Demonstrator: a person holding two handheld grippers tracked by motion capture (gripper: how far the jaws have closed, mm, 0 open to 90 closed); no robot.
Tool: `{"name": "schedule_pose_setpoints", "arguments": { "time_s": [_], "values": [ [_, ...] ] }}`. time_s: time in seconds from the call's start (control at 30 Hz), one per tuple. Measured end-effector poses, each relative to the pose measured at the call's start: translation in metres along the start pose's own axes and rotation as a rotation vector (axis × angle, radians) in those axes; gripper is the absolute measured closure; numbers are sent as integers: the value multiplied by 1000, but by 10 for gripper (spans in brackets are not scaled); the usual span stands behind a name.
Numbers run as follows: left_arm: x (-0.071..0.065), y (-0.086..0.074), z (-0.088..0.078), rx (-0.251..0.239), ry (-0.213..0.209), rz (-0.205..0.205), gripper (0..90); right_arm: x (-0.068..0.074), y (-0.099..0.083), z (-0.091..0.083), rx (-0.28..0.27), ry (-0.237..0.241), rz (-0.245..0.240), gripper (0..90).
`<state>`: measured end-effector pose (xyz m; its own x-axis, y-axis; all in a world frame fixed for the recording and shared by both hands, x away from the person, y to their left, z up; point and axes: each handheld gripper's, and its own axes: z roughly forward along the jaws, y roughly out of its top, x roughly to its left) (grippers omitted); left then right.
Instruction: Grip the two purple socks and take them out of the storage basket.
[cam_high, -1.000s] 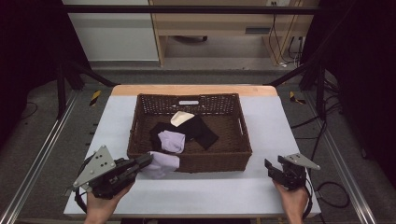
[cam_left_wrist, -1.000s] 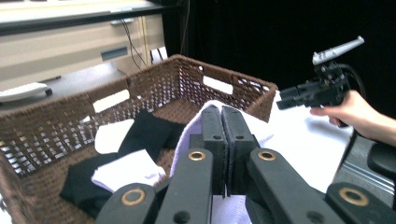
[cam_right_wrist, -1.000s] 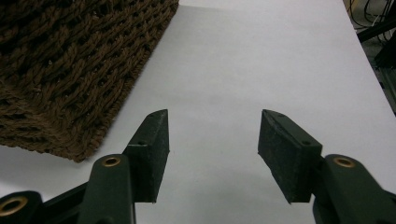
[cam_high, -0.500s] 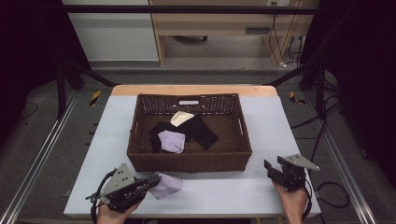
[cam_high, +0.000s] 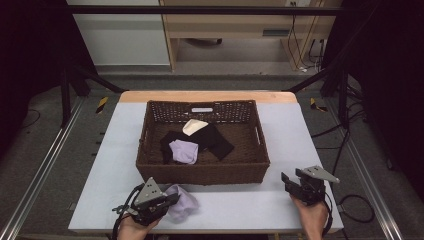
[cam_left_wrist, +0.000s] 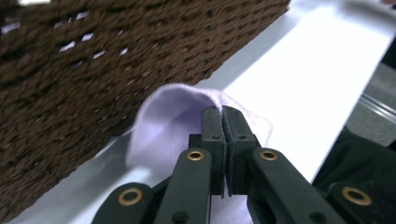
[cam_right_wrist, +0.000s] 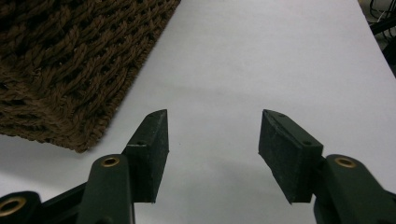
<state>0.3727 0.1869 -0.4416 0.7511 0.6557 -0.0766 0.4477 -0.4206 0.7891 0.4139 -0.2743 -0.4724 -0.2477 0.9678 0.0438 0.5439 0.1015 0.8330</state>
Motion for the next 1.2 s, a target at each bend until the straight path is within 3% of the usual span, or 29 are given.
{"name": "schedule_pose_setpoints", "arguments": {
  "time_s": [0.1, 0.2, 0.4, 0.77, 1.0, 1.2],
  "values": [
    [3, -2, 2, 13, 0, -26, 807, 0, -1, 2, 8, 4, 2, 428],
    [3, -2, 0, 13, 12, -32, 683, -1, -1, 3, 15, 4, 1, 427],
    [2, 3, -12, -37, 49, -44, 527, 0, -1, 1, 7, 7, 6, 425],
    [10, 22, -36, -129, 89, -56, 511, 0, 0, 0, -3, 4, 8, 435],
    [15, 45, -48, -191, 123, -32, 510, 1, 1, 0, 0, 1, 7, 437],
    [29, 74, -52, -227, 179, -20, 500, 2, 3, 0, -10, -5, -9, 437]
  ]
}}
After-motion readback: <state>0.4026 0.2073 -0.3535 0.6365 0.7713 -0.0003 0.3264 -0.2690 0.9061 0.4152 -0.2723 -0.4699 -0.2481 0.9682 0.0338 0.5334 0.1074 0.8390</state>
